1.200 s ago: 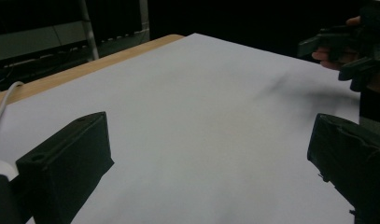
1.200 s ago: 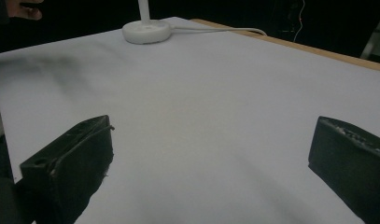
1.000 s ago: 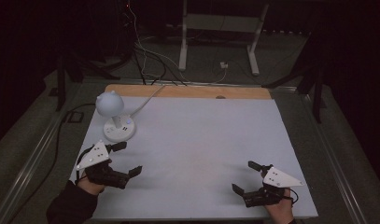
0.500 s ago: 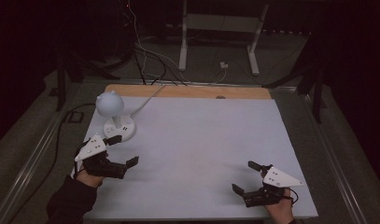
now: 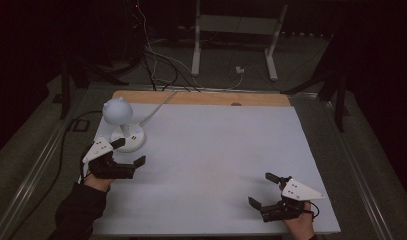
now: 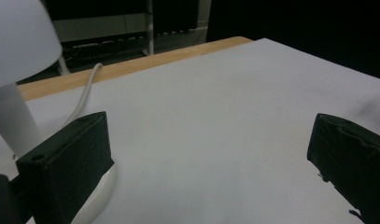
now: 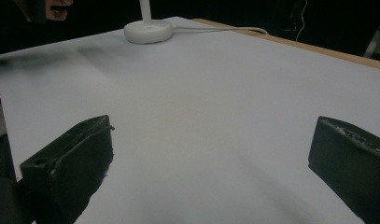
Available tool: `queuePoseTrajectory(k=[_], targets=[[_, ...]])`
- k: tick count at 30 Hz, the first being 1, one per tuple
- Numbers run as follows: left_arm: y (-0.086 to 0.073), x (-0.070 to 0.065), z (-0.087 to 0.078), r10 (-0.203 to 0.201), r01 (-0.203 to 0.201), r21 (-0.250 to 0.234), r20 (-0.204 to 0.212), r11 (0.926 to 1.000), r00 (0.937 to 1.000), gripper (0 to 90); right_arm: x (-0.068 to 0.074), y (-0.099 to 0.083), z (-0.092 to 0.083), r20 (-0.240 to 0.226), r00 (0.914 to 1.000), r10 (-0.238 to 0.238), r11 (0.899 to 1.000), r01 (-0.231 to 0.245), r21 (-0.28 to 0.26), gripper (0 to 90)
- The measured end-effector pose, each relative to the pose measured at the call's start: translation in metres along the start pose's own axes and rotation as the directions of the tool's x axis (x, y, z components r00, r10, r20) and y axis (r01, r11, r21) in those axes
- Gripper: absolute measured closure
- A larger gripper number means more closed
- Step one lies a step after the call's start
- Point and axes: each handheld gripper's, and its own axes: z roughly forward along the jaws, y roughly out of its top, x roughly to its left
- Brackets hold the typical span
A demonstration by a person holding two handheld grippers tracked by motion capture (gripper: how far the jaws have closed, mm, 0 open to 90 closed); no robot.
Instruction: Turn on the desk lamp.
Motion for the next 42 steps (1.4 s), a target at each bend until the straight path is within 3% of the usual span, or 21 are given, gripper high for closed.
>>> queuePoseTrajectory(k=[2,12,16,19,21,23,25,26,27,28,30,31,33,34,36,37,38,39,40,41,42], targets=[[-0.001,0.004,0.002,-0.007,0.007,-0.001,-0.029,1.0000,0.9995,0.4,0.000,0.000,0.000,0.000,1.0000,-0.001,1.000,0.001,0.000,0.0],[-0.003,0.016,0.009,-0.049,0.050,0.004,-0.099,0.9988,0.9939,0.4,0.000,0.000,0.000,-0.001,1.0000,-0.001,1.000,0.001,-0.001,0.0],[-0.003,0.018,0.013,-0.064,0.067,0.023,-0.110,0.9975,0.9919,0.5,0.000,0.000,0.000,-0.002,1.0000,-0.002,1.000,0.002,-0.002,0.0],[-0.006,0.022,0.018,-0.067,0.071,0.022,-0.159,0.9972,0.9850,0.5,0.000,0.000,0.000,-0.001,1.0000,0.000,1.000,0.000,-0.002,0.0],[-0.008,0.025,0.020,-0.065,0.067,0.007,-0.169,0.9977,0.9835,0.5,0.000,0.000,0.000,-0.002,1.0000,0.000,1.000,0.000,-0.003,0.0],[-0.008,0.026,0.021,-0.085,0.089,0.013,-0.174,0.9960,0.9810,0.5,0.000,0.000,-0.001,-0.002,1.0000,-0.001,1.000,0.001,-0.003,0.0],[-0.008,0.030,0.021,-0.128,0.135,0.031,-0.178,0.9903,0.9757,0.5,0.000,0.000,0.000,-0.003,1.0000,0.001,1.000,-0.001,-0.003,0.0],[-0.008,0.032,0.022,-0.138,0.149,0.040,-0.204,0.9879,0.9691,0.5,0.000,0.000,0.000,-0.003,1.0000,0.001,1.000,-0.001,-0.003,0.0],[-0.008,0.032,0.022,-0.138,0.149,0.040,-0.204,0.9879,0.9691,0.5,0.000,0.000,0.000,-0.003,1.0000,0.001,1.000,-0.001,-0.003,0.0],[-0.008,0.034,0.024,-0.151,0.165,0.042,-0.230,0.9855,0.9615,0.5,0.000,0.000,0.000,-0.003,1.0000,0.000,1.000,0.000,-0.003,0.0],[-0.008,0.035,0.024,-0.152,0.168,0.047,-0.239,0.9846,0.9589,0.5,0.000,0.000,0.000,-0.003,1.0000,-0.001,1.000,0.001,-0.003,0.0],[-0.008,0.036,0.025,-0.148,0.166,0.047,-0.261,0.9850,0.9538,0.5,0.000,0.000,0.000,-0.003,1.0000,-0.001,1.000,0.001,-0.003,0.0],[-0.008,0.037,0.025,-0.149,0.168,0.050,-0.266,0.9845,0.9523,4.3,0.000,0.000,0.000,-0.004,1.0000,0.000,1.000,0.000,-0.003,0.0],[-0.008,0.038,0.025,-0.149,0.171,0.052,-0.288,0.9838,0.9458,5.5,0.000,0.000,0.000,-0.004,1.0000,0.000,1.000,0.000,-0.003,0.0],[-0.008,0.039,0.026,-0.156,0.179,0.056,-0.293,0.9822,0.9435,8.9,0.000,0.000,0.000,-0.004,1.0000,0.000,1.000,0.000,-0.003,0.0],[-0.009,0.041,0.026,-0.161,0.186,0.056,-0.307,0.9809,0.9382,10.5,0.000,0.000,0.000,-0.004,1.0000,0.000,1.000,0.000,-0.003,0.0],[-0.009,0.041,0.026,-0.161,0.186,0.056,-0.307,0.9809,0.9382,12.3,0.000,0.000,0.000,-0.005,1.0000,-0.001,1.000,0.001,-0.004,0.0],[-0.009,0.042,0.027,-0.162,0.190,0.056,-0.322,0.9802,0.9327,14.5,0.000,0.000,0.000,-0.005,1.0000,0.000,1.000,0.000,-0.004,0.0],[-0.009,0.042,0.027,-0.162,0.190,0.056,-0.322,0.9802,0.9327,16.1,0.000,0.000,0.000,-0.005,1.0000,0.000,1.000,0.000,-0.003,0.0],[-0.010,0.043,0.028,-0.160,0.193,0.063,-0.346,0.9793,0.9247,16.6,0.000,0.000,0.000,-0.006,1.0000,0.000,1.000,0.000,-0.003,0.0],[-0.011,0.044,0.028,-0.160,0.194,0.065,-0.350,0.9788,0.9230,18.5,0.000,0.000,0.000,-0.005,1.0000,0.001,1.000,-0.001,-0.003,0.0]])
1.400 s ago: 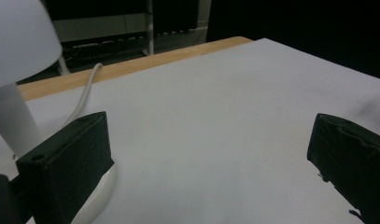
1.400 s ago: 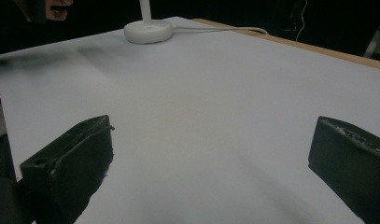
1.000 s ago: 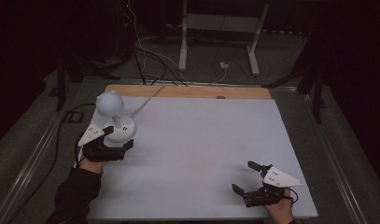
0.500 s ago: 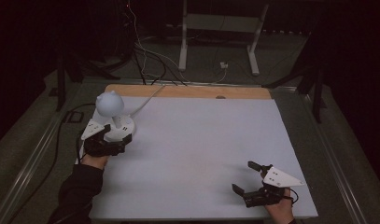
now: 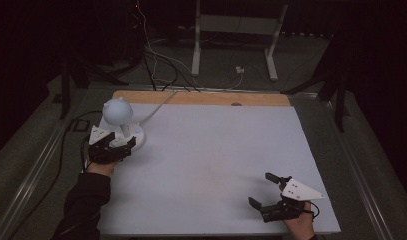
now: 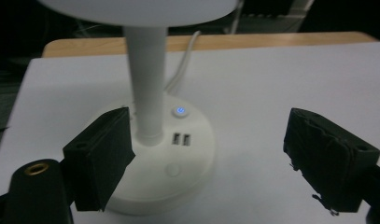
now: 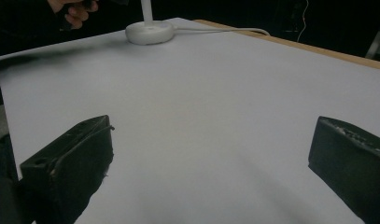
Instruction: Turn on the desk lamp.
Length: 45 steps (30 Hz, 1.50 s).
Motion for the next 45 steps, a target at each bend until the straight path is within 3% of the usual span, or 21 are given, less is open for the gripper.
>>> queuePoseTrajectory(k=[5,13,30,45], targets=[[-0.002,0.003,0.003,-0.002,0.002,0.011,-0.019,0.9999,0.9998,30.4,0.000,0.000,0.000,-0.001,1.0000,-0.001,1.000,0.001,0.000,0.0],[-0.004,0.002,0.011,0.031,-0.029,0.034,-0.044,0.9990,0.9986,54.7,0.000,0.000,0.000,-0.001,1.0000,-0.001,1.000,0.001,0.001,0.0],[-0.010,0.007,0.021,0.052,-0.049,0.079,-0.043,0.9957,0.9977,88.4,0.000,0.000,0.001,-0.004,1.0000,0.001,1.000,-0.001,0.003,0.0],[-0.015,0.015,0.031,0.038,-0.035,0.114,-0.023,0.9929,0.9990,90.0,0.000,-0.001,0.001,-0.007,1.0000,0.003,1.000,-0.003,0.003,0.0]])
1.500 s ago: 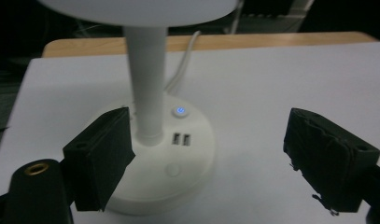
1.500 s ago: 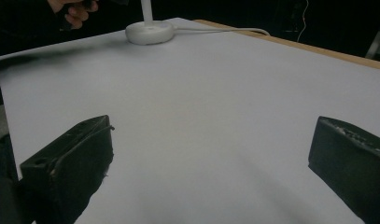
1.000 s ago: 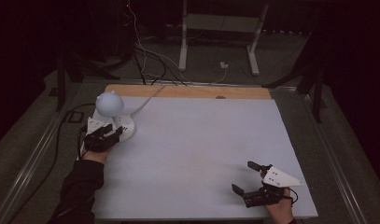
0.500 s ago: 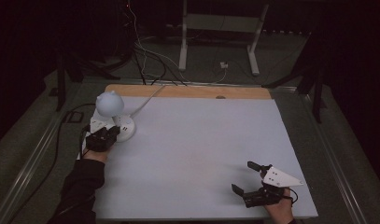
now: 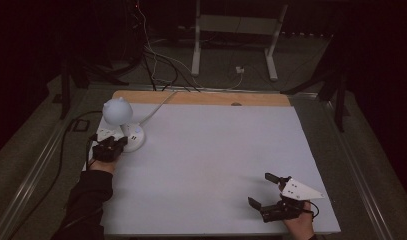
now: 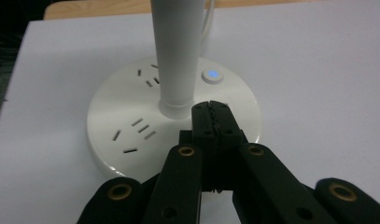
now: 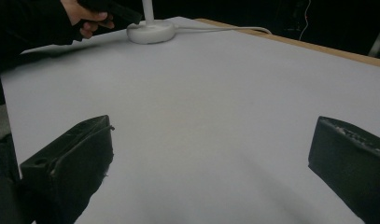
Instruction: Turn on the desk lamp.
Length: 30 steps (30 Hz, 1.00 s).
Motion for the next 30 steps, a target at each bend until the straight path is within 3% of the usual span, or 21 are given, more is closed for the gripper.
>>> queuePoseTrajectory(k=[5,28,29,30], targets=[[-0.0011,-0.0024,0.0032,0.023,-0.024,0.011,0.005,0.9997,0.9997,90.0,0.0002,0.0000,-0.0001,0.000,1.0000,0.000,1.000,0.000,0.000,0.0],[-0.0021,-0.0016,0.0043,0.054,-0.054,0.028,-0.006,0.9982,0.9985,90.0,-0.0002,-0.0001,-0.0002,0.000,1.0000,0.001,1.000,-0.001,0.001,0.0],[-0.0029,-0.0034,0.0045,0.081,-0.081,0.023,-0.016,0.9965,0.9966,90.0,-0.0002,0.0000,-0.0001,-0.001,1.0000,0.002,1.000,-0.002,0.001,0.0],[-0.0029,-0.0034,0.0045,0.081,-0.081,0.023,-0.016,0.9965,0.9966,90.0,-0.0001,0.0000,0.0001,0.000,1.0000,0.001,1.000,-0.001,0.001,0.0]])
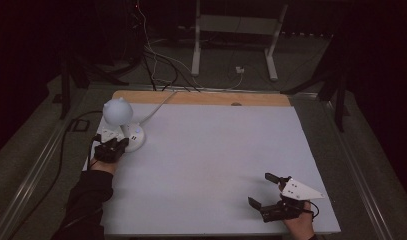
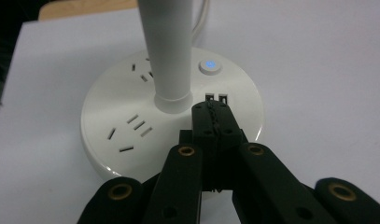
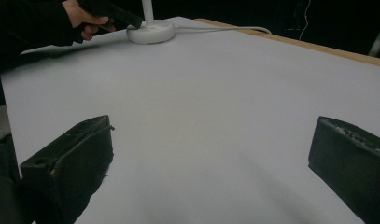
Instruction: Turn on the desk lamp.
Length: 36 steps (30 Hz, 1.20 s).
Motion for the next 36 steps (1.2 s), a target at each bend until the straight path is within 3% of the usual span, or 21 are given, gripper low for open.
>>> queuePoseTrajectory(k=[4,9,11,19,28,31,34,35,36], targets=[[0.001,0.000,0.001,0.007,-0.007,0.003,-0.011,1.0000,0.9999,90.0,0.000,0.000,0.000,-0.001,1.0000,0.000,1.000,0.000,0.002,0.0],[0.003,-0.002,-0.003,0.017,-0.017,-0.014,0.007,0.9998,0.9998,90.0,0.000,0.000,0.000,0.001,1.0000,0.000,1.000,0.000,0.000,0.0],[0.009,-0.003,-0.010,-0.015,0.016,-0.044,0.026,0.9989,0.9996,90.0,-0.001,0.000,-0.001,0.002,1.0000,0.006,1.000,-0.006,-0.003,0.0],[0.014,-0.005,-0.020,-0.045,0.048,-0.048,0.057,0.9977,0.9973,89.1,0.000,0.000,-0.001,0.001,1.0000,0.002,1.000,-0.002,-0.005,0.0],[0.017,-0.009,-0.034,-0.081,0.085,-0.056,0.062,0.9948,0.9947,73.7,-0.001,0.000,-0.002,0.002,1.0000,0.003,1.000,-0.003,-0.007,0.0],[0.018,-0.010,-0.037,-0.094,0.097,-0.055,0.062,0.9937,0.9937,61.4,-0.001,0.000,-0.002,0.001,1.0000,0.003,1.000,-0.003,-0.007,0.0],[0.019,-0.010,-0.040,-0.105,0.109,-0.054,0.065,0.9926,0.9923,55.3,-0.001,0.000,-0.001,0.001,1.0000,0.003,1.000,-0.003,-0.006,0.0],[0.019,-0.011,-0.041,-0.112,0.115,-0.049,0.069,0.9922,0.9914,47.4,-0.001,0.000,-0.001,0.001,1.0000,0.003,1.000,-0.003,-0.007,0.0],[0.020,-0.011,-0.042,-0.114,0.117,-0.051,0.062,0.9918,0.9916,47.4,-0.001,0.000,-0.001,0.001,1.0000,0.003,1.000,-0.003,-0.007,0.0]])
